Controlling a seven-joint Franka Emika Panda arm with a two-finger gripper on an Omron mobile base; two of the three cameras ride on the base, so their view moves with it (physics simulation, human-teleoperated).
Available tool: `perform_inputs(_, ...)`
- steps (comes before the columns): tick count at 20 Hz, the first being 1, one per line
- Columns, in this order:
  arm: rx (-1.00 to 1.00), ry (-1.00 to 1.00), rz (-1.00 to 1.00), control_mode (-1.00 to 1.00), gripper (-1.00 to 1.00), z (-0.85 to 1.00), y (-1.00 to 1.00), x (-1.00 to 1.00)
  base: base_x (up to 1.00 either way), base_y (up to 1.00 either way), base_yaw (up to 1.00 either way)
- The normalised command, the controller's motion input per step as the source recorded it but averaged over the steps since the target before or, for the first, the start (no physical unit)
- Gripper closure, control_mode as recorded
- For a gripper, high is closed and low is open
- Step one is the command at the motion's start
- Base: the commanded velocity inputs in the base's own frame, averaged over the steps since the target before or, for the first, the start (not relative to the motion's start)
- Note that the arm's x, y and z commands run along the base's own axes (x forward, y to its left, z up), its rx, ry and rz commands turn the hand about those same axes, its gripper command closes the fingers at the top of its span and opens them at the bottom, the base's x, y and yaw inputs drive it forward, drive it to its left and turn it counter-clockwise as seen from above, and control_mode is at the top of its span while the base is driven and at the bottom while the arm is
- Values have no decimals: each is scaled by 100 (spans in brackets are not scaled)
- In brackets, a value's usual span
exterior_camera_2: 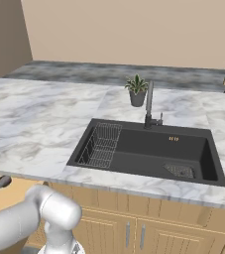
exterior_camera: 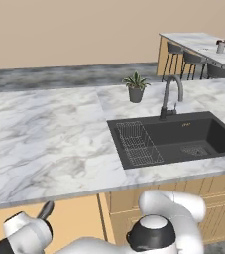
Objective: Take the tongs from the drawer on the left and place them on the dining counter next to the tray containing the kebab skewer.
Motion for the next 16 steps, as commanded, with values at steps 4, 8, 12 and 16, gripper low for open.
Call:
perform_inputs(4, 0, 11, 7, -100, -100, -19, 23, -32, 0, 0, 0)
perform_inputs(8, 0, 15, 9, -100, -100, -26, 17, -20, 0, 0, 0)
perform_inputs(12, 0, 14, 8, -100, -100, -46, 21, -29, 0, 0, 0)
perform_inputs(16, 0, 6, 5, -100, -100, -56, 22, -49, 0, 0, 0)
